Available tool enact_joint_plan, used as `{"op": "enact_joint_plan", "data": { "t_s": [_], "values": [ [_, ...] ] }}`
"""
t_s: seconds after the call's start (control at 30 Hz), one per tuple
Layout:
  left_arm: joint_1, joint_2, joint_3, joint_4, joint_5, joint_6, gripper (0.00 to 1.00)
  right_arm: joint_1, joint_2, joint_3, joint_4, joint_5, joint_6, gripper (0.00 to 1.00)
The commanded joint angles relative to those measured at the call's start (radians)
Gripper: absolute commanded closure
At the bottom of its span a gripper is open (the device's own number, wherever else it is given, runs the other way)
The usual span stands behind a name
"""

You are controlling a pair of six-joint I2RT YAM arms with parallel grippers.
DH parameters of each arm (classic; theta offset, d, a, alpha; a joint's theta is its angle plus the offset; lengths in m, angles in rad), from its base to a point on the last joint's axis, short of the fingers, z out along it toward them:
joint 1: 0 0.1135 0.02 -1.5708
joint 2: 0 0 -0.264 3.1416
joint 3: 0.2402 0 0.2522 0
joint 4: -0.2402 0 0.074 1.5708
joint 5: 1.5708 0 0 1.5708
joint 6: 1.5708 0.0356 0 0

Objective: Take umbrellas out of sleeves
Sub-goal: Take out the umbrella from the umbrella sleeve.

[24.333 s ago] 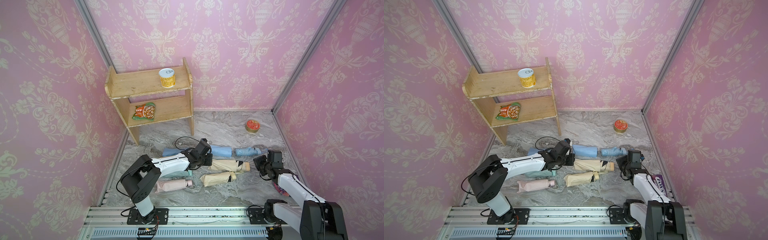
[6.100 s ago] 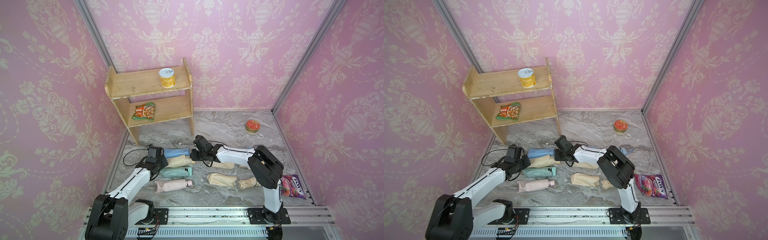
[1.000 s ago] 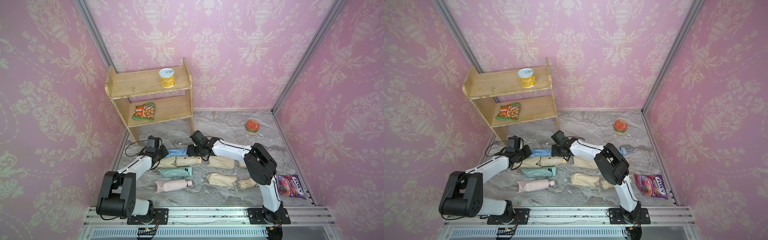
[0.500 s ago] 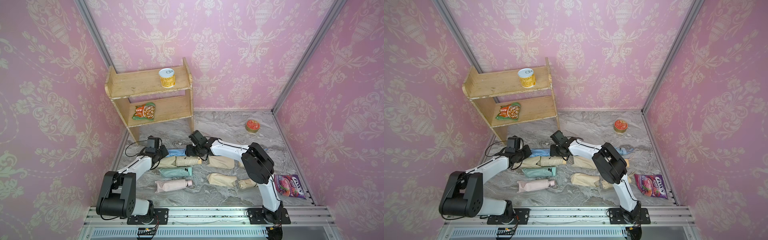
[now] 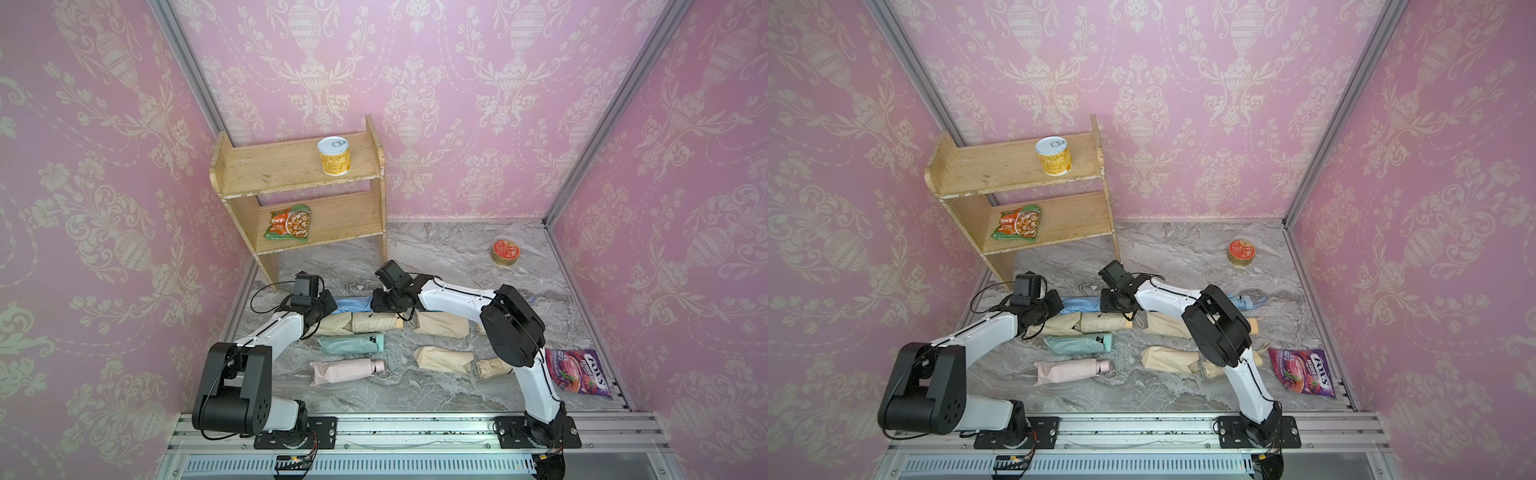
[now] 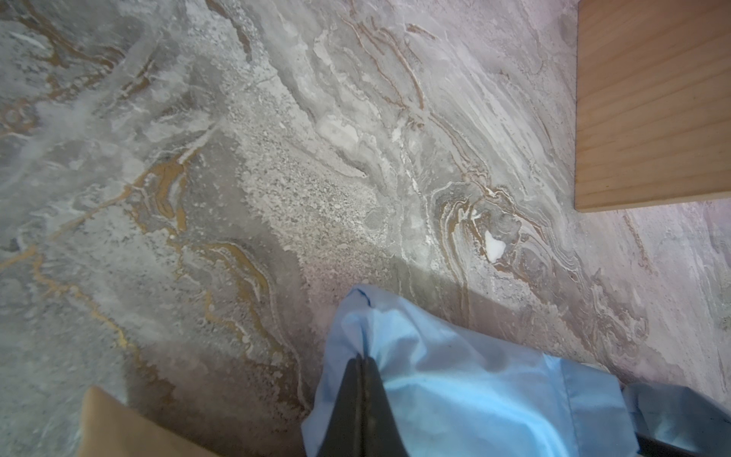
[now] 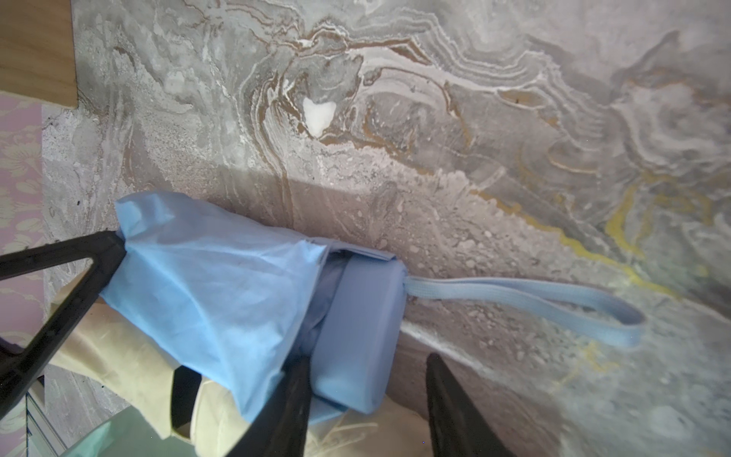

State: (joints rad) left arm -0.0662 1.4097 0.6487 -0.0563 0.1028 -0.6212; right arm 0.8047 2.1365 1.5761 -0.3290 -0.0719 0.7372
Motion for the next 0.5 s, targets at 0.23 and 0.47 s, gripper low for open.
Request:
{"op": "enact_joint_plan", "data": {
  "t_s": [0.23,0.47],
  "values": [
    [0.009,-0.035,-0.014,-0.047,-0.048,0.053,1.00,-0.017,0.007,0.000,-0.041,0.065,0.018,0.54],
    [0.011,-0.056,-0.006,-0.060,-0.074,0.067,1.00,-0.024,-0.011,-0.020,-0.039,0.082,0.017,0.55]
  ]
}}
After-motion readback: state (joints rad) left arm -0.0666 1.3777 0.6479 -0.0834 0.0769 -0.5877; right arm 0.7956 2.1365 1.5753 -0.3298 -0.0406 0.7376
